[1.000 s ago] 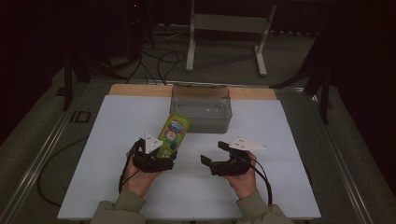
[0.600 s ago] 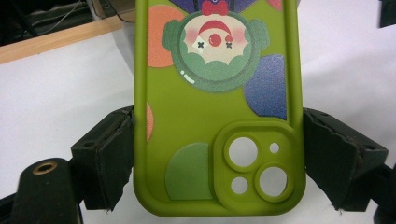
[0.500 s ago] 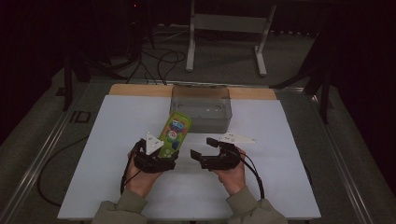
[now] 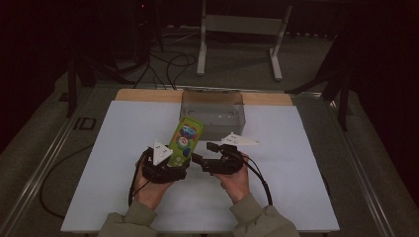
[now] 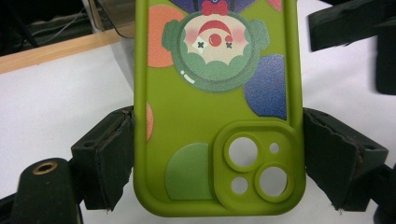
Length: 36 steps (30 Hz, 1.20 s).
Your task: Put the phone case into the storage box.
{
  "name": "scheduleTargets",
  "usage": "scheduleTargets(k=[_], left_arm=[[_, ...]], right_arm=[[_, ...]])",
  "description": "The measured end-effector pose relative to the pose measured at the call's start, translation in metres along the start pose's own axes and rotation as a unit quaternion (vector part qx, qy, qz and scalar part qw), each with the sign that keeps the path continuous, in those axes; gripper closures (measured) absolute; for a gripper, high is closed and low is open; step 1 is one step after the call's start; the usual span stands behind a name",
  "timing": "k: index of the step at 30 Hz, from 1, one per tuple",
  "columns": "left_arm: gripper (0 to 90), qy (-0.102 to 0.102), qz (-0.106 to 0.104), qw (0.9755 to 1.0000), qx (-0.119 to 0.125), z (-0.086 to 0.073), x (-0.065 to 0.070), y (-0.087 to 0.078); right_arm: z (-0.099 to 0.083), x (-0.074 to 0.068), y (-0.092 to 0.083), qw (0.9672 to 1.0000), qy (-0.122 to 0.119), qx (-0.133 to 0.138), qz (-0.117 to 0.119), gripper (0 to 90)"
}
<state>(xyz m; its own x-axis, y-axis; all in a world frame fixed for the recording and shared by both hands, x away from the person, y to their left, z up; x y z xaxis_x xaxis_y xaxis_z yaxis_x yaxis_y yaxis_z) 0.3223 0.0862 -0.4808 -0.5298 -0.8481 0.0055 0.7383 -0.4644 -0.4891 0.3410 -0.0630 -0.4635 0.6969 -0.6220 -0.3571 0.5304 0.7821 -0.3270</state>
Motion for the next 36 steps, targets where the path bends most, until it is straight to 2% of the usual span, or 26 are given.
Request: scheduleTargets(k=[5, 9, 19, 26, 28, 33, 36], left_arm=[[16.4, -0.009, -0.005, 0.9998, 0.014, 0.002, 0.002, -0.002], [16.4, -0.015, -0.007, 0.9996, 0.021, 0.002, 0.004, -0.001], [16.3, -0.032, -0.001, 0.9986, 0.042, 0.002, 0.005, -0.002], [16.4, -0.055, 0.001, 0.9973, 0.048, -0.001, 0.005, 0.000], [16.4, -0.059, 0.002, 0.9972, 0.047, -0.001, 0.005, 0.000], [16.2, -0.058, 0.014, 0.9973, 0.042, -0.003, 0.007, 0.002], [16.1, -0.054, 0.016, 0.9974, 0.045, -0.003, 0.007, 0.002]], right_arm=[[0.003, -0.002, 0.007, 0.9997, 0.022, 0.007, 0.010, 31.1], [0.004, -0.005, 0.011, 0.9993, 0.030, 0.007, 0.022, 42.2], [0.004, -0.008, 0.019, 0.9959, 0.080, 0.018, 0.037, 70.3], [0.003, -0.009, 0.024, 0.9942, 0.102, 0.020, 0.030, 73.3], [0.003, -0.010, 0.025, 0.9941, 0.102, 0.021, 0.029, 74.1], [0.004, -0.011, 0.026, 0.9925, 0.118, 0.013, 0.027, 77.6], [0.004, -0.013, 0.025, 0.9933, 0.113, 0.010, 0.023, 78.1]])
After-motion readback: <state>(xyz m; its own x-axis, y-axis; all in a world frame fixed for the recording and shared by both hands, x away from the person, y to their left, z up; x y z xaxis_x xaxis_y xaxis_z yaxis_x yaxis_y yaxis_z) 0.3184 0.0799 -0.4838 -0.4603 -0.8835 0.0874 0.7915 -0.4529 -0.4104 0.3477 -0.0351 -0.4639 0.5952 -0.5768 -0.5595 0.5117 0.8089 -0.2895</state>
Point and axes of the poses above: each handheld gripper's, and its own axes: y roughly forward along the jaws, z roughly out of its top, x roughly to its right, the point moved 6 cm from there along y, roughly forward along the jaws, and after that the axes turned 2 degrees about x, right-handed, at the moved point
